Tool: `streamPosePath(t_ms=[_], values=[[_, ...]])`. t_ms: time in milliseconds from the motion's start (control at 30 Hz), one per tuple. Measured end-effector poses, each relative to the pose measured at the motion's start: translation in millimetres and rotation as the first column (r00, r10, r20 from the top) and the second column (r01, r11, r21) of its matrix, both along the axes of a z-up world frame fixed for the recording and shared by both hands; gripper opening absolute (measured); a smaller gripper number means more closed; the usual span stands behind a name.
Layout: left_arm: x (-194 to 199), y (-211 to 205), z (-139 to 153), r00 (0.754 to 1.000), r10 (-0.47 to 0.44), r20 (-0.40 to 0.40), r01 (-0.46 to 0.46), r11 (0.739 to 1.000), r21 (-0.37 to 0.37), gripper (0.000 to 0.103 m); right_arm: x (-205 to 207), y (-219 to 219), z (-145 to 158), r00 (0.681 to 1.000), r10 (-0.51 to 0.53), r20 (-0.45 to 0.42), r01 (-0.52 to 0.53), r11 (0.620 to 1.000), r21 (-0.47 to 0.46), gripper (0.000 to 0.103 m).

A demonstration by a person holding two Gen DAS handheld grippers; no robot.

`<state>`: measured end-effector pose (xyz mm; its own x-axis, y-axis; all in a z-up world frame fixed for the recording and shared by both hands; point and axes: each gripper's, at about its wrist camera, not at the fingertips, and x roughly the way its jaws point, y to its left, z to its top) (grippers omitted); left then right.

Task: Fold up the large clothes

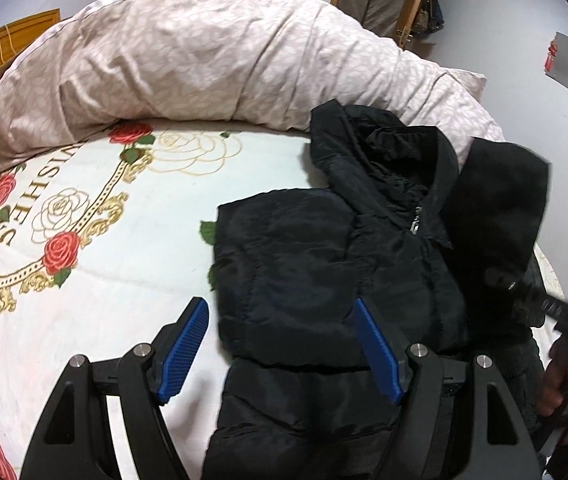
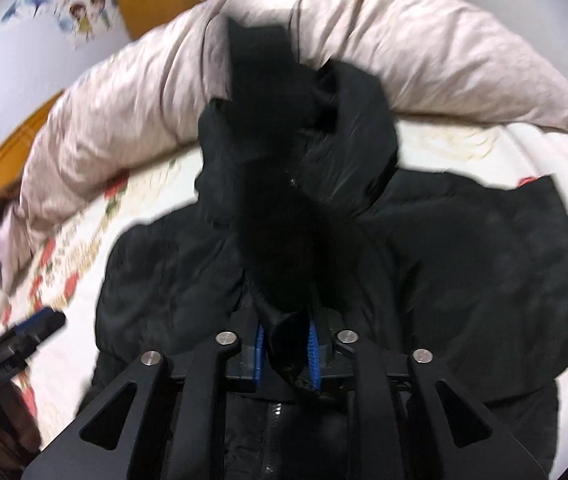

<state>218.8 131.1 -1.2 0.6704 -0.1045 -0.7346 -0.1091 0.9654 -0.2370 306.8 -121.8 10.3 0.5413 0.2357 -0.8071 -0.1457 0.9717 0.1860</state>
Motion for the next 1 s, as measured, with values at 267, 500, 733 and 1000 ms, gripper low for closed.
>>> streamPosePath(t_ms=[267, 500, 733, 1000], values=[[0, 9, -1, 1.000, 0.020, 0.003, -0.020, 1.000, -0.023, 0.075, -8, 17, -9, 0.997, 0.081, -0.005, -0.082, 0.996, -0.039, 0.052], [8, -11, 18, 0.999, -0.022, 0.042, 0.024, 0.999, -0.026, 0.075, -29, 18, 16, 0.988, 0.150, 0.029, -0.151, 0.988, 0.018, 0.064], [44, -59, 22, 0.990, -0.117, 0.076, 0.118, 0.993, -0.009, 0.074, -28, -48, 31, 0.996, -0.007, 0.085, 0.011, 0.999, -0.045, 0.064], [87, -100, -54, 0.979, -0.190, -0.072, 0.191, 0.981, 0.016, 0.041, -3, -113, -20, 0.987, -0.157, 0.015, 0.158, 0.973, -0.168, 0.063]])
